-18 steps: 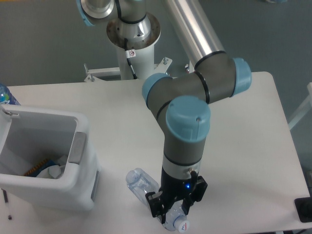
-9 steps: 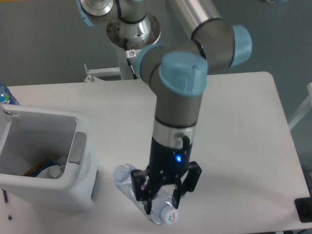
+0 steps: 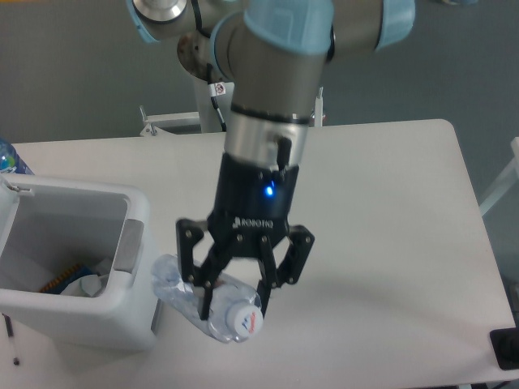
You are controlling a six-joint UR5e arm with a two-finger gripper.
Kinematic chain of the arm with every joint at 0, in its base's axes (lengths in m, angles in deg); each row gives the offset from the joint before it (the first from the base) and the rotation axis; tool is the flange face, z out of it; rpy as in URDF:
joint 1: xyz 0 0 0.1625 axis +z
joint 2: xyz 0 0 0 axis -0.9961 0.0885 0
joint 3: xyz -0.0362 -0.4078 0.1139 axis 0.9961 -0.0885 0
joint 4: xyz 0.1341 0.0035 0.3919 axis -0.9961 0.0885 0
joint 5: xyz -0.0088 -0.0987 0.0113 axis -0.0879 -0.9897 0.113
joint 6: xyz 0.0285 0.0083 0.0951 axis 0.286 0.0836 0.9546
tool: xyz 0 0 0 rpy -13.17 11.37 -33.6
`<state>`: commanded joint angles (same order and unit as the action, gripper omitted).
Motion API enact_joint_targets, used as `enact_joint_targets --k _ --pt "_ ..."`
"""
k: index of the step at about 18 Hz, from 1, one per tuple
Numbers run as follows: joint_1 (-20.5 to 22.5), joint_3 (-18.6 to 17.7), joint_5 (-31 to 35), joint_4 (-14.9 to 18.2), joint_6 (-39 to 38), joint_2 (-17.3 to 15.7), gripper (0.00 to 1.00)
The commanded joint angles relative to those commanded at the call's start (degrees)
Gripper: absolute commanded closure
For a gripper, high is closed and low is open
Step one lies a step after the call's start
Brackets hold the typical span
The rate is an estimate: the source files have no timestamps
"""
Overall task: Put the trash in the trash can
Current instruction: 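Carry the bottle over the bin and release it inside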
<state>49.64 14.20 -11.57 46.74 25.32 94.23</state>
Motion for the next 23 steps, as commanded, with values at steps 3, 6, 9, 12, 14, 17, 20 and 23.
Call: enact_joint_targets --k 3,6,9,12,14,17,20,23 --pt "-1.8 -0.5 -1.1 -0.1 -0.1 -0.7 0.44" --pt "-4.3 -1.7 -1.1 -0.3 0.1 -0.9 0.44" --pt "-7.5 -2.3 -1.1 -0.5 0.3 -0.8 0.44" --pt "-10.1 -5.0 -1.1 -0.7 2.6 -1.5 0.43" --pt "-11.4 -7.0 -1.1 -1.2 6.0 -1.8 0.43" --pt "-12.2 -10.6 -1.0 -4.0 9.8 -2.9 0.43" --pt "-12.4 -13.4 -1.0 -5.7 14.9 -3.4 0.43" --pt "-13.0 -14.7 -0.7 -6.0 16.0 -3.5 0.43"
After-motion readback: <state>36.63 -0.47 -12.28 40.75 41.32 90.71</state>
